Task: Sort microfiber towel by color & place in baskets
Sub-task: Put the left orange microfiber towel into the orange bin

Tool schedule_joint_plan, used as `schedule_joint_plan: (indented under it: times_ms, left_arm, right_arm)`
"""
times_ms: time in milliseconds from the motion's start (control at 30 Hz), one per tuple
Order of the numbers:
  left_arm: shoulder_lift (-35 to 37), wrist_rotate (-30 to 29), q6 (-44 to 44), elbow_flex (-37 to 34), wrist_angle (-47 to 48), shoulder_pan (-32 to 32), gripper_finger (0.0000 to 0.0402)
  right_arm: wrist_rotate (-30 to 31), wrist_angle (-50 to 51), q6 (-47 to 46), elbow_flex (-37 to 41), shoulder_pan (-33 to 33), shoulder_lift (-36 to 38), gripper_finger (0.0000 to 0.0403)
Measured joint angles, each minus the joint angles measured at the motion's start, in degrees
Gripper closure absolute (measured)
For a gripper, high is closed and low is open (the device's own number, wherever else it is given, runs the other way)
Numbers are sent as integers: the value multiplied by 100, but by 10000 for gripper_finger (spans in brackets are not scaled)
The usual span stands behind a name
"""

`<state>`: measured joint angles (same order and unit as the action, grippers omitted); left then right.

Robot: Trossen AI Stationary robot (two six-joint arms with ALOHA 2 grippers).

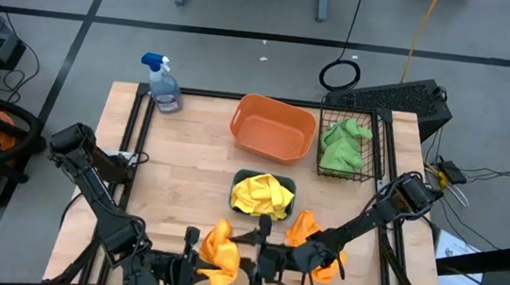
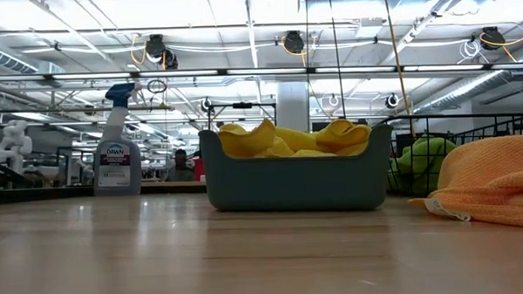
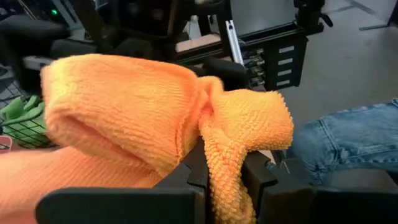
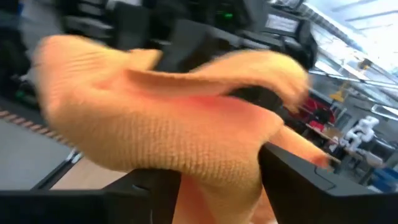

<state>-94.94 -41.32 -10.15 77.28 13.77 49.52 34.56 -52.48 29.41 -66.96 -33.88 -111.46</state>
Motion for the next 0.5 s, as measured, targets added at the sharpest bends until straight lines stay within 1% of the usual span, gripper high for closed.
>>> schedule_joint_plan:
  times_ms: [67,167,233,333,400,500]
  left_arm:
    - [0,-28,0,-11,-1,0,361]
    - [0,-92,4,-11,13,0,361]
    - [0,-116,7,-11,84,-2,361]
    - [0,-111,3,-11,209,-46,361]
    - [0,-63,0,-11,217,-95,361]
    - [0,33,4,-13,206,-130,361]
  right_arm:
    - [-5,195,95,-4,-90,2,196]
    - [187,382,298,-4,-251,2,166]
    - [494,281,377,-4,-325,2,142]
    - [729,-35,628,-7,-390,2,111]
    - [643,-178,802,-7,-403,2,98]
    - [361,-178,794,-7,-412,2,91]
